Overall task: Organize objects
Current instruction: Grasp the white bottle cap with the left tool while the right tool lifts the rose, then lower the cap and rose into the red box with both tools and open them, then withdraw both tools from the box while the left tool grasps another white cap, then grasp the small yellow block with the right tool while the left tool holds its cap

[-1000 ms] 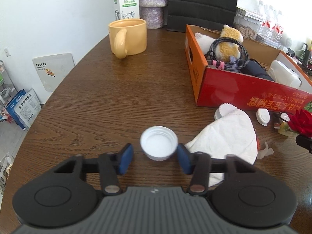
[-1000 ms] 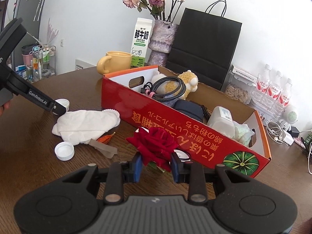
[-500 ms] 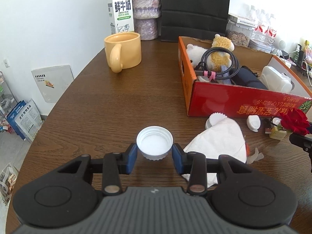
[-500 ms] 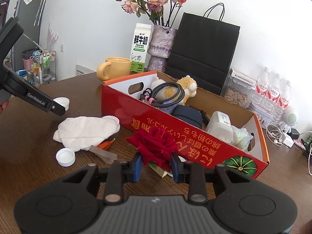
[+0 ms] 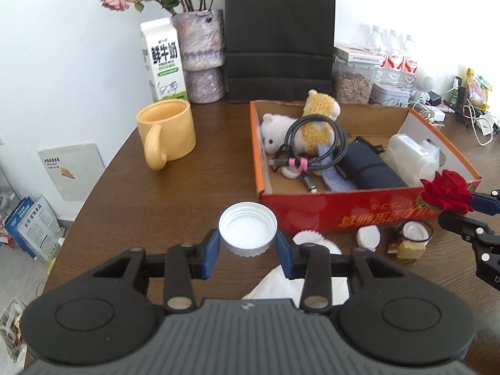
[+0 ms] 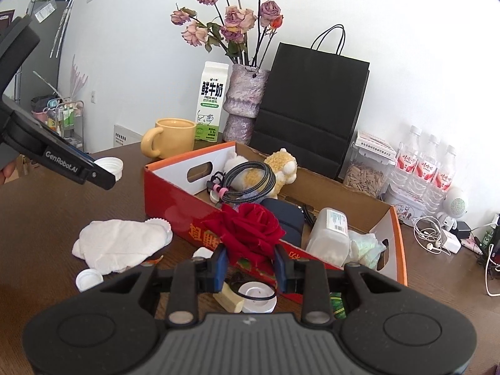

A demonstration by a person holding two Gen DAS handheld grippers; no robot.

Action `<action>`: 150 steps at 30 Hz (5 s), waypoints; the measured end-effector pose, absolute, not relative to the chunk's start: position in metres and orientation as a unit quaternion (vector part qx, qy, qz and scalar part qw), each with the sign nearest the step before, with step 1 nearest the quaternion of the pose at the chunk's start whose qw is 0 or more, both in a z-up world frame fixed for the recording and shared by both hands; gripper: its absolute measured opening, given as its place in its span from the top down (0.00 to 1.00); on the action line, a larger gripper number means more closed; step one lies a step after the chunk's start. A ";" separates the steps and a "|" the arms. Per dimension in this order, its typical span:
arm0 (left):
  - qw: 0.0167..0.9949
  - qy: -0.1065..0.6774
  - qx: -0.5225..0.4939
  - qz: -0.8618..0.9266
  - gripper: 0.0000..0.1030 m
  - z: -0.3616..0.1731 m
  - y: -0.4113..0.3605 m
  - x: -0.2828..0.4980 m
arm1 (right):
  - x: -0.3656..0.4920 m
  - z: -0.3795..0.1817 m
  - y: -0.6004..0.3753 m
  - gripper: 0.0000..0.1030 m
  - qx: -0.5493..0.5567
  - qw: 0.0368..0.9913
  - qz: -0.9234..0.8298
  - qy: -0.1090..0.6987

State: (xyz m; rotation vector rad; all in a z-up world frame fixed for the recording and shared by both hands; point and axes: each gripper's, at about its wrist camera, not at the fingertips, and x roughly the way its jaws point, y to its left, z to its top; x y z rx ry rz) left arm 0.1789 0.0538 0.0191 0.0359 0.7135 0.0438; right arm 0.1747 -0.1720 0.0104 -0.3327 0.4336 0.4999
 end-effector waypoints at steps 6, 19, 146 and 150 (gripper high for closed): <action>0.938 0.346 0.024 0.010 0.61 0.024 0.037 0.198 | 0.192 0.016 -0.180 0.71 -0.155 0.937 0.241 0.201; 0.939 0.340 0.036 -0.020 0.61 0.026 -0.002 0.260 | 0.253 0.012 -0.191 0.71 -0.141 0.941 0.239 0.193; 0.918 0.396 0.004 0.003 0.72 -0.028 0.011 0.124 | 0.137 -0.023 -0.198 0.00 -0.104 0.923 0.254 0.269; 0.921 0.390 0.001 0.010 0.72 -0.023 0.023 0.122 | 0.139 -0.021 -0.188 0.00 -0.107 0.922 0.259 0.267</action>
